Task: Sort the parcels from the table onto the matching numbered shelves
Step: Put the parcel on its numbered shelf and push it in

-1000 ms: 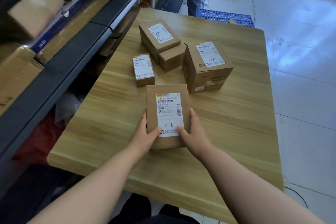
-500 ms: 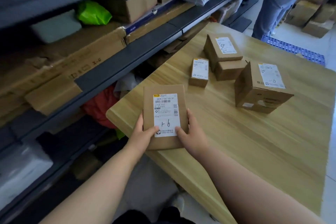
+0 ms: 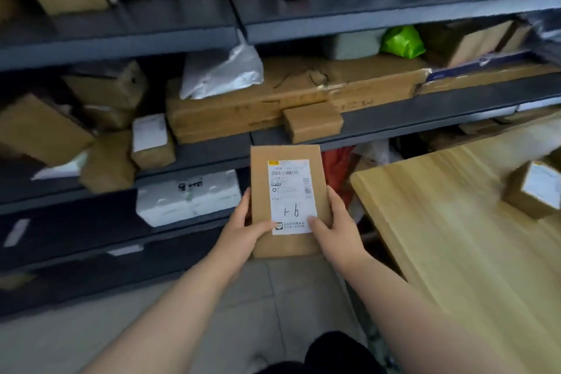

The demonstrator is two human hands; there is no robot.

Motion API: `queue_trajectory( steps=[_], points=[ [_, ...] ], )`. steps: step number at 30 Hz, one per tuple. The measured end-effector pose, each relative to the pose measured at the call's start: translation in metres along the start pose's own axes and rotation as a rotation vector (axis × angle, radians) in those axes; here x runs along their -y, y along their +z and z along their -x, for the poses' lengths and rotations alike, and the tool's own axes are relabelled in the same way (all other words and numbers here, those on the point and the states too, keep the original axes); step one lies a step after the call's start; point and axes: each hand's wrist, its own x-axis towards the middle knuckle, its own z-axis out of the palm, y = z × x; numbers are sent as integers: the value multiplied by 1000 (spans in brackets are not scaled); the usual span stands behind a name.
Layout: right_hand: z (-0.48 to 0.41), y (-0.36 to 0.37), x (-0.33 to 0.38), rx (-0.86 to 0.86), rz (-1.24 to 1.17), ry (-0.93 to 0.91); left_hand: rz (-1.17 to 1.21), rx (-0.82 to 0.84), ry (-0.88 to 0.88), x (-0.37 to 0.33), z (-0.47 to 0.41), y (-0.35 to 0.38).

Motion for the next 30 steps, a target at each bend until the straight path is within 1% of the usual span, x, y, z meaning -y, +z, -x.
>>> queue_trajectory(
  steps=[3,7,14,18,21,24,30],
  points=[
    [1,54,27,151,31,-64,62,-132,0,7,22,-61],
    [-4,119,70,373,104,-193,179,-363,10,20,55,-124],
    [-10,228,129,761,144,-398,356,-756,29,31,108,-204],
    [-12,277,160,985,191,-466,424,-945,22,30,131,-236],
    [-14,313,177,1102,236,-536,458,-1061,37,27,147,-251],
    [-4,349,197,1230,269,-574,532,-1213,78,30,163,-265],
    [51,426,220,1390,322,-652,642,-1469,62,59,204,-305]
  ],
)
